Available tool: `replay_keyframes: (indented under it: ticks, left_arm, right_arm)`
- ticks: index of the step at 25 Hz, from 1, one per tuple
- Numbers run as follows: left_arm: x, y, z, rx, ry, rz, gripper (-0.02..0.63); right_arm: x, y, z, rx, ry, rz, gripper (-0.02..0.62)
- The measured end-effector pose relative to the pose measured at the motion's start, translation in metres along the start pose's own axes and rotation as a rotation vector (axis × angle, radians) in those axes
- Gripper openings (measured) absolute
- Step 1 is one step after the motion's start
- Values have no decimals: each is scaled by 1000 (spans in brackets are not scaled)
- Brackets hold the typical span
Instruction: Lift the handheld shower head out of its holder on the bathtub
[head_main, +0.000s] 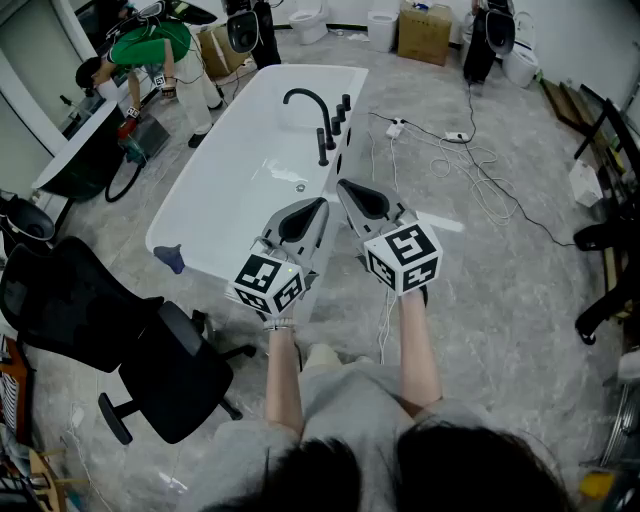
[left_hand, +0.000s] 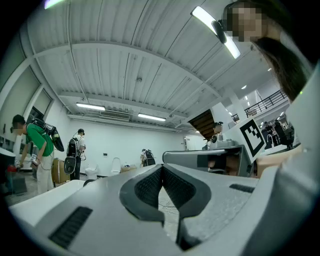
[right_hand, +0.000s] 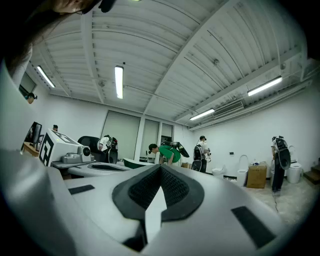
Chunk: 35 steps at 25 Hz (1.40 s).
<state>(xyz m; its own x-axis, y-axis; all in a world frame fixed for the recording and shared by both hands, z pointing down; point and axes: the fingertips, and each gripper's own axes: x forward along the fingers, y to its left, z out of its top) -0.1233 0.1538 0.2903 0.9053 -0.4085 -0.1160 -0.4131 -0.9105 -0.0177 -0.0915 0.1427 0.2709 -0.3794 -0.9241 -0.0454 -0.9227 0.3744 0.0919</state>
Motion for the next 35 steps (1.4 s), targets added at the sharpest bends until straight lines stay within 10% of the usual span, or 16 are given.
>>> replay_keyframes:
  ticks: [19,35]
  left_arm:
    - [-2,1,-35,-67,109,1,5]
    - [83,86,-67,-129,85,55,5]
  right_arm:
    - [7,-4,-36,131,44,79,0]
    - [86,-95,-78,95,136,58,0]
